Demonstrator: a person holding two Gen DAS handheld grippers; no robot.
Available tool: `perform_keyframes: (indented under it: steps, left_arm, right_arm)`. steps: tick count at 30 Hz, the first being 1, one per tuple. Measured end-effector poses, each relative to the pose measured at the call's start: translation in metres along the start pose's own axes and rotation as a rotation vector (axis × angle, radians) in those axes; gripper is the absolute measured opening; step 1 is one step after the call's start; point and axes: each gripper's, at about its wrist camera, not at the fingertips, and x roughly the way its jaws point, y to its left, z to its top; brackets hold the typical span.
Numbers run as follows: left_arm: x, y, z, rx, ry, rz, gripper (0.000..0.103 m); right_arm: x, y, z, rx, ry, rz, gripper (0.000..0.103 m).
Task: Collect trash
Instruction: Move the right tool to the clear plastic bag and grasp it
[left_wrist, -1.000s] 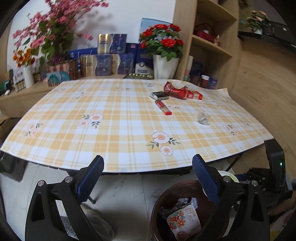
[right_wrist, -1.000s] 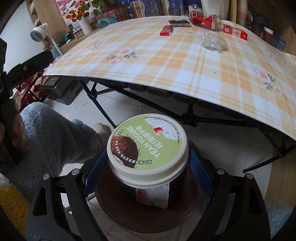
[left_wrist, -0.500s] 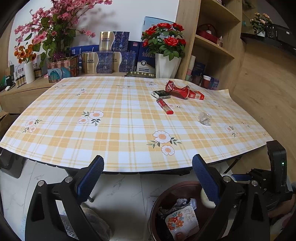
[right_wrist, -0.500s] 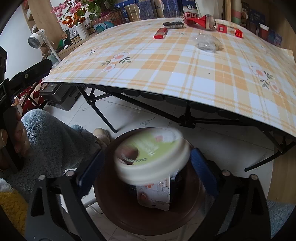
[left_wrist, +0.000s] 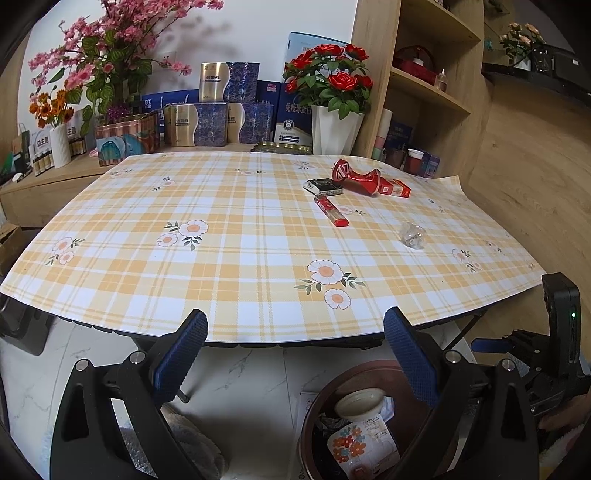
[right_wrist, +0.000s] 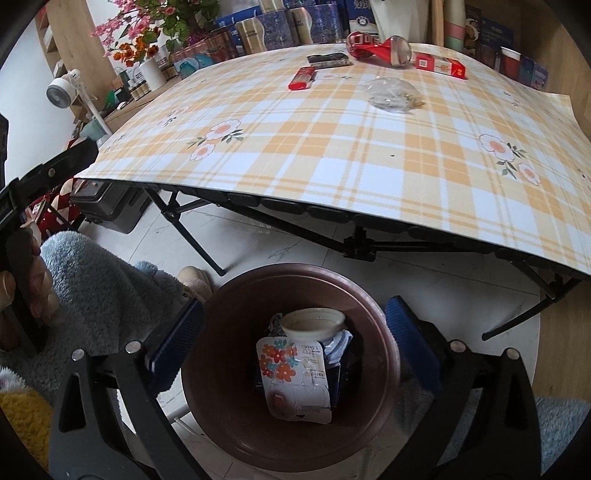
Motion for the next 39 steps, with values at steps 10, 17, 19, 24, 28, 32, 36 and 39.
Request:
perform_keyframes:
  steps: [10,17,19,24,28,32,36,39]
  left_arm:
    - [0.0,-0.001,0.0,-0.005,-0.005,-0.011,0.094]
    - [0.003,0.007,0.001,-0.058,-0.002,-0.033,0.094]
    - [0.005,0.01,0.001,-0.081,0.0,-0.037,0.094]
    - [0.009,0.015,0.002,-0.118,0.003,-0.033,0.094]
    - [0.013,0.018,0.003,-0.135,0.008,-0.033,0.094]
    - [0.017,0.02,0.003,-0.142,0.022,-0.035,0.094]
    - [0.021,0.019,0.004,-0.128,0.041,-0.033,0.094]
    - [0.027,0.018,0.004,-0.127,0.059,-0.031,0.094]
  right_arm:
    - [-0.012,-0.011,0.005,0.054,-0.063,-0.019,0.097]
    - [-0.04,-0.041,0.028,0.145,-0.197,0.076,0.097]
    - [-0.046,-0.053,0.039,0.172,-0.248,0.075,0.097]
    - [-0.046,-0.077,0.084,0.117,-0.285,-0.021,0.097]
    - [-0.023,-0.091,0.118,0.081,-0.206,-0.1,0.097]
    - [-0.006,-0.093,0.143,-0.028,-0.194,-0.137,0.097]
    - [0.008,-0.086,0.161,-0.173,-0.172,-0.104,0.096]
    - [0.02,-0.085,0.171,-0.192,-0.132,-0.054,0.091]
